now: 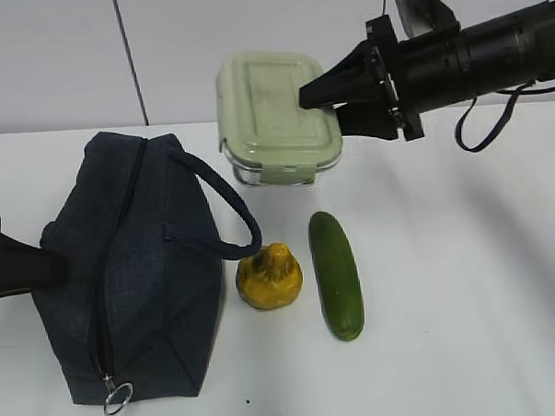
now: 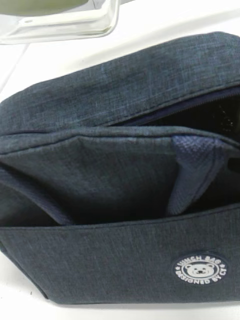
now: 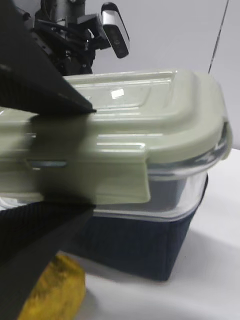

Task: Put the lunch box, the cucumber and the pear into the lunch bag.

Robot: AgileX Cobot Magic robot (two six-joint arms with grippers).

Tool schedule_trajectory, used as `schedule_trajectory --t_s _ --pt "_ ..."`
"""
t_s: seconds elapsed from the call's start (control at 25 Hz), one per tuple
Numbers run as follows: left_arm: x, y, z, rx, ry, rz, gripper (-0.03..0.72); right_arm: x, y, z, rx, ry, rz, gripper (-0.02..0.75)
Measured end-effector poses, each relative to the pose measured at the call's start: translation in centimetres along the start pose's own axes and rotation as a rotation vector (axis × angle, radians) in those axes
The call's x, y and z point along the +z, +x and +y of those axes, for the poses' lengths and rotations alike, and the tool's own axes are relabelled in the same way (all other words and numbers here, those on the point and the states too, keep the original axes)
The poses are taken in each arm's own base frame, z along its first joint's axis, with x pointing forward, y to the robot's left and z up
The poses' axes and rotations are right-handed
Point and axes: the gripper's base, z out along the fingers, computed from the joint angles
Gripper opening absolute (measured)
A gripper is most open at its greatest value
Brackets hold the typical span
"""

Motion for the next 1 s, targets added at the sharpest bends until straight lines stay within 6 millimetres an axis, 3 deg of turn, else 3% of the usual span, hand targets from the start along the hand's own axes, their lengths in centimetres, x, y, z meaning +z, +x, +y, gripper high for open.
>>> schedule_trajectory --t_s 0.28,0.64,0.8,1.0 --pt "0.0 0.0 0.0 0.0 -0.005 -0.004 -0.016 4.3 1.3 3.3 -0.002 -0.131 0.035 0.389" --pt "0.0 -0.2 0.1 -0.006 -0.013 -0.019 -0.016 7.7 2.7 6.1 -0.036 -0.22 0.086 0.389" --pt "0.0 -0.2 0.1 -0.013 -0.01 -0.026 -0.016 9.6 2.4 7.5 -0.087 -0.257 0.105 0.389" --pt "0.0 -0.3 0.1 -0.014 -0.01 -0.028 -0.016 11.0 1.4 7.3 -0.103 -0.232 0.066 0.389"
